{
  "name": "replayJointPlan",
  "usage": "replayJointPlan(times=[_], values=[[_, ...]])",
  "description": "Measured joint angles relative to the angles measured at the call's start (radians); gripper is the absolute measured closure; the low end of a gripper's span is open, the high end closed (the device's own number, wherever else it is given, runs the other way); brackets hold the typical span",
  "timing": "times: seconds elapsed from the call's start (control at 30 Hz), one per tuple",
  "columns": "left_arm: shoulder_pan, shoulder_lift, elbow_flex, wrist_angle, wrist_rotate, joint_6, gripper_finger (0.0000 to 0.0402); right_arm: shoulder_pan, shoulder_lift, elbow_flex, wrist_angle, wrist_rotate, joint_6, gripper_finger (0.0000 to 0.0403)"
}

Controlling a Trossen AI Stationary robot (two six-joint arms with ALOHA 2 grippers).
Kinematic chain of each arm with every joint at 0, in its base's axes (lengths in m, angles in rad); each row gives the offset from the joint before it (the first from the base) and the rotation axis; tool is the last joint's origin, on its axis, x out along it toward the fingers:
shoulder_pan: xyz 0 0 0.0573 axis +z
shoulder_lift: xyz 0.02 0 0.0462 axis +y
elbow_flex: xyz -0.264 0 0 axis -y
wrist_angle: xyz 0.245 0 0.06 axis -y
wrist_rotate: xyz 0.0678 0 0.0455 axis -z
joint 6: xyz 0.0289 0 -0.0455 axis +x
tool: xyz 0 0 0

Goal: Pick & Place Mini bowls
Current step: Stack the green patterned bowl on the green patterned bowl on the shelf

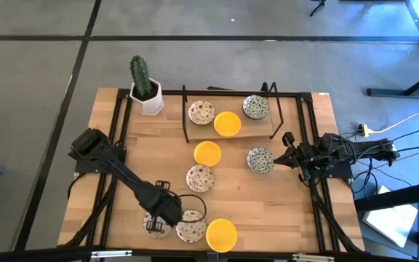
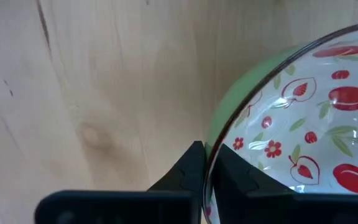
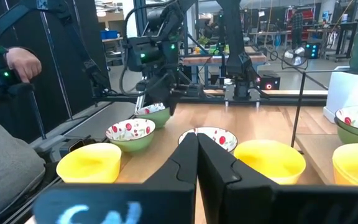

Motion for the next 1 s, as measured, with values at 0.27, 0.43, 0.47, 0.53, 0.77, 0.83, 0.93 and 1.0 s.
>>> replayJointPlan(times=[0.27, 0.43, 0.47, 0.53, 0.77, 0.83, 0.93, 1.0], values=[[0.021, -0.177, -0.003, -0.065, -0.144, 0.04, 0.0393, 0.0, 0.0, 0.0, 0.0, 0.0, -0.001, 0.0397], [0.024, -0.32, -0.003, -0.071, -0.258, 0.065, 0.0394, 0.0, 0.0, 0.0, 0.0, 0.0, -0.005, 0.0397], [0.025, -0.345, -0.003, -0.075, -0.281, 0.069, 0.0394, 0.0, 0.0, 0.0, 0.0, 0.0, -0.005, 0.0397], [0.031, -0.392, -0.003, -0.076, -0.324, 0.07, 0.0394, 0.0, 0.0, 0.0, 0.0, 0.0, -0.005, 0.0397], [0.085, -0.532, -0.004, -0.176, -0.408, 0.097, 0.0395, 0.0, 0.0, 0.0, 0.0, 0.0, -0.005, 0.0397], [0.102, -0.577, -0.012, -0.179, -0.407, 0.111, 0.0395, 0.0, 0.0, 0.0, 0.0, 0.0, -0.004, 0.0397], [0.129, -0.669, -0.074, -0.139, -0.396, 0.112, 0.0395, 0.0, 0.0, 0.0, 0.0, 0.0, -0.004, 0.0397], [0.148, -0.741, -0.137, -0.098, -0.38, 0.097, 0.0395, 0.0, 0.0, 0.0, 0.0, 0.0, -0.004, 0.0397]])
